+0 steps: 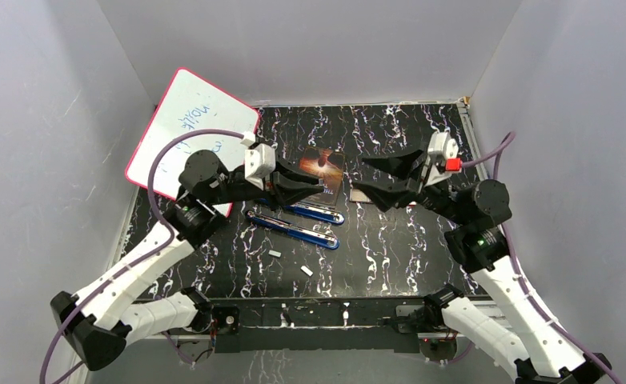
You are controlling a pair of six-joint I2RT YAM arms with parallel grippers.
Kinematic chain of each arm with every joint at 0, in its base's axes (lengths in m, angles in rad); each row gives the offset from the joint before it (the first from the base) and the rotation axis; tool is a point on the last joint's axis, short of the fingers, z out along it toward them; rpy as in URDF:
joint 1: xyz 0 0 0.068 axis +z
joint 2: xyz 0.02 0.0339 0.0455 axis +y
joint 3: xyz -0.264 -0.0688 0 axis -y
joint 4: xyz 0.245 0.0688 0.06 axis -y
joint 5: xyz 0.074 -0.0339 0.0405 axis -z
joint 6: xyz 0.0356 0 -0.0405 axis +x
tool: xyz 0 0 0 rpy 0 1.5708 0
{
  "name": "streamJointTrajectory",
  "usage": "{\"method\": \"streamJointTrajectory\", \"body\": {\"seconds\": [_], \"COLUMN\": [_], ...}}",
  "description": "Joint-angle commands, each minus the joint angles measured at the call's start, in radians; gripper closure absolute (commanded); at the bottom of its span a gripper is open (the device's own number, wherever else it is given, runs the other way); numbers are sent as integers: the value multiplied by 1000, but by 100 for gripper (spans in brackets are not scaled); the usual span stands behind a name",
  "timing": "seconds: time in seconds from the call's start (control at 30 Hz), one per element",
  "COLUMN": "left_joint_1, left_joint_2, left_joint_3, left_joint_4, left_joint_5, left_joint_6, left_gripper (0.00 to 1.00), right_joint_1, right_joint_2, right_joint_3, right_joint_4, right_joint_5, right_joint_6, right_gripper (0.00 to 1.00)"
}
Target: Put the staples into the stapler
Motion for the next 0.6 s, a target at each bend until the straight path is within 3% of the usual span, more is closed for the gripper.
{"method": "streamJointTrajectory", "body": {"seconds": [0.0,0.13,0.23,0.37,0.57], "left_joint_1": [-5,-5,-4,-7,-30], "left_joint_2": [-60,-14,25,84,163], "left_joint_3": [103,160,155,122,45], "left_joint_4": [-488,-881,-1086,-1244,-1336], "left_joint_5": [-64,-110,-156,-272,-413], "left_joint_6": [309,493,615,713,815], "left_gripper": [100,100,100,100,100], "right_joint_1": [-3,-2,-3,-2,-2], "right_joint_2": [14,86,131,152,172], "right_joint_3": [45,50,39,6,-2], "right_joint_4": [-181,-306,-343,-332,-362], "right_joint_5": [431,611,644,632,640], "right_joint_6": [-26,6,29,34,5], "right_gripper": [36,36,35,34,33]}}
